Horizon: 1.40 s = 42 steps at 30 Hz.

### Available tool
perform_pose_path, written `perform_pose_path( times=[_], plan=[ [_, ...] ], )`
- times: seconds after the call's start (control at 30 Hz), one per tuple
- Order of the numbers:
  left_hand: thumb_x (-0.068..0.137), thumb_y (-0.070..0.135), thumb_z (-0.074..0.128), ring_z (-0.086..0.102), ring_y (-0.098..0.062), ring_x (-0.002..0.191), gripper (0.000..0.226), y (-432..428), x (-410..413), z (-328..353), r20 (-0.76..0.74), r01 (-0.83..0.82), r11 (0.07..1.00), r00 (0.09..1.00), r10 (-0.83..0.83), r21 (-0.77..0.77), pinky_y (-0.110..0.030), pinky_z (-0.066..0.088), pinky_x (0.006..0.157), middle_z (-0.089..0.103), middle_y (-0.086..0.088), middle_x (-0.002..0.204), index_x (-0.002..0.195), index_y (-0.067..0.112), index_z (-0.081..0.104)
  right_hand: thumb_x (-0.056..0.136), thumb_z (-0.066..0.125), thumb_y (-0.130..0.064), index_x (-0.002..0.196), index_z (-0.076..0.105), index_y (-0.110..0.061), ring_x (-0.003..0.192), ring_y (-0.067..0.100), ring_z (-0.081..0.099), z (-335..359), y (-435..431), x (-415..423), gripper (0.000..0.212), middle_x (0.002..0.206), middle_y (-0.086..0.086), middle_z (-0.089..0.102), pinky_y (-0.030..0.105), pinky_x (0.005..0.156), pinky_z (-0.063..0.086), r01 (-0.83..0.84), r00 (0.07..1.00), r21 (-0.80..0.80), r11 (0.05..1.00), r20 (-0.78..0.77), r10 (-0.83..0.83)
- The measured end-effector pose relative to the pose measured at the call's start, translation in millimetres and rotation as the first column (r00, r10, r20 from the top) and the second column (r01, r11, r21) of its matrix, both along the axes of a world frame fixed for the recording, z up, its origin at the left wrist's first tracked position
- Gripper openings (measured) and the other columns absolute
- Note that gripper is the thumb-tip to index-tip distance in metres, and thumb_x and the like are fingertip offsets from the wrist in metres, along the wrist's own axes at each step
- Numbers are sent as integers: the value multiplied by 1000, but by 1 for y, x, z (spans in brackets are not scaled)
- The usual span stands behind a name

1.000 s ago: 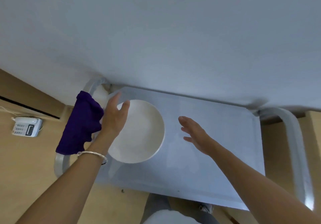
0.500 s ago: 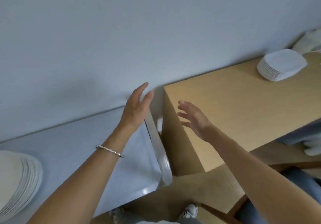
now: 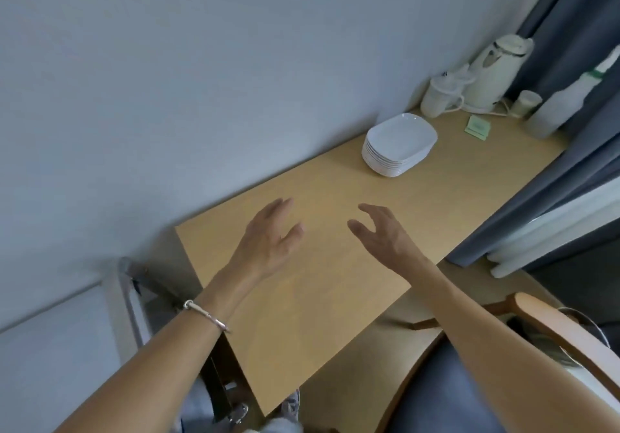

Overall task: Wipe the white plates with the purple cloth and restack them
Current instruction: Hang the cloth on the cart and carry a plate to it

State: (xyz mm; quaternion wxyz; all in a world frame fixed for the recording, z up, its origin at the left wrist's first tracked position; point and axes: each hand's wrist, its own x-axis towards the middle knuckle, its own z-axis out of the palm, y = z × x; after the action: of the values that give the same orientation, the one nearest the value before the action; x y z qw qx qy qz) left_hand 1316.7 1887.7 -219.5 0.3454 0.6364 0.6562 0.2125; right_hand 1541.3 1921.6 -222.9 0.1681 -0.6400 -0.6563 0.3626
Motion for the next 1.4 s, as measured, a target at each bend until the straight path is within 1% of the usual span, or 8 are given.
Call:
perform_pose_path(
  times=[0.33,0.57,0.73,0.83,1.0,1.2,1.3,1.4],
  plan=[
    [103,44,37,9,-17,152,61,117,41,11,-227,128,990,967,-112,58,-36,11,122,15,-5,164,156,18,21,94,49,-44,145,34,-18,136,29,33,6,136,68,59,149,8,33,40,108,30,27,918,59,998,394,-48],
    [104,47,34,9,-19,152,65,214,126,-26,-214,48,995,975,-65,-86,-37,16,120,11,-6,165,158,18,12,93,51,-44,145,33,-17,137,30,29,-23,287,124,61,150,11,31,42,112,26,63,924,77,995,371,-87],
    [99,61,21,4,-25,151,73,280,190,-65,-445,-54,982,895,-32,-179,-51,16,117,3,-8,164,157,24,-3,93,49,-46,146,29,-18,140,30,22,-48,377,171,63,152,11,25,44,115,21,45,926,13,999,374,-46],
    [88,72,1,18,-25,147,84,306,218,-78,-483,-120,975,875,16,-185,-45,28,109,13,-5,161,157,25,-4,93,47,-48,148,25,-21,139,30,25,-58,401,194,65,152,8,24,45,113,25,5,946,-87,996,323,23],
    [102,46,36,44,-27,134,73,321,231,-90,-91,-356,897,934,344,-261,-39,40,99,32,-1,156,155,33,-12,85,40,-70,140,40,-30,125,23,47,-85,419,220,68,137,-3,49,42,102,40,-50,992,-325,944,90,84],
    [100,32,53,52,-13,113,68,320,240,-93,196,-596,738,720,666,-317,-25,40,93,51,14,130,156,35,14,89,43,-62,122,57,-32,103,18,58,-99,427,213,47,115,-6,62,38,90,47,-71,997,-370,926,-57,54],
    [93,34,60,61,-16,108,45,320,231,-97,273,-607,684,634,724,-405,-48,52,95,63,12,122,135,44,46,90,45,-59,117,59,-29,100,17,59,-100,422,210,43,111,-5,63,35,85,47,-60,995,-378,924,-98,24],
    [97,21,59,64,-17,98,28,308,218,-94,341,-633,622,520,783,-461,-46,54,91,68,9,110,120,36,58,93,45,-53,119,60,-23,99,20,59,-101,399,198,42,110,-1,63,35,84,47,-58,993,-355,933,-118,17]
  ],
)
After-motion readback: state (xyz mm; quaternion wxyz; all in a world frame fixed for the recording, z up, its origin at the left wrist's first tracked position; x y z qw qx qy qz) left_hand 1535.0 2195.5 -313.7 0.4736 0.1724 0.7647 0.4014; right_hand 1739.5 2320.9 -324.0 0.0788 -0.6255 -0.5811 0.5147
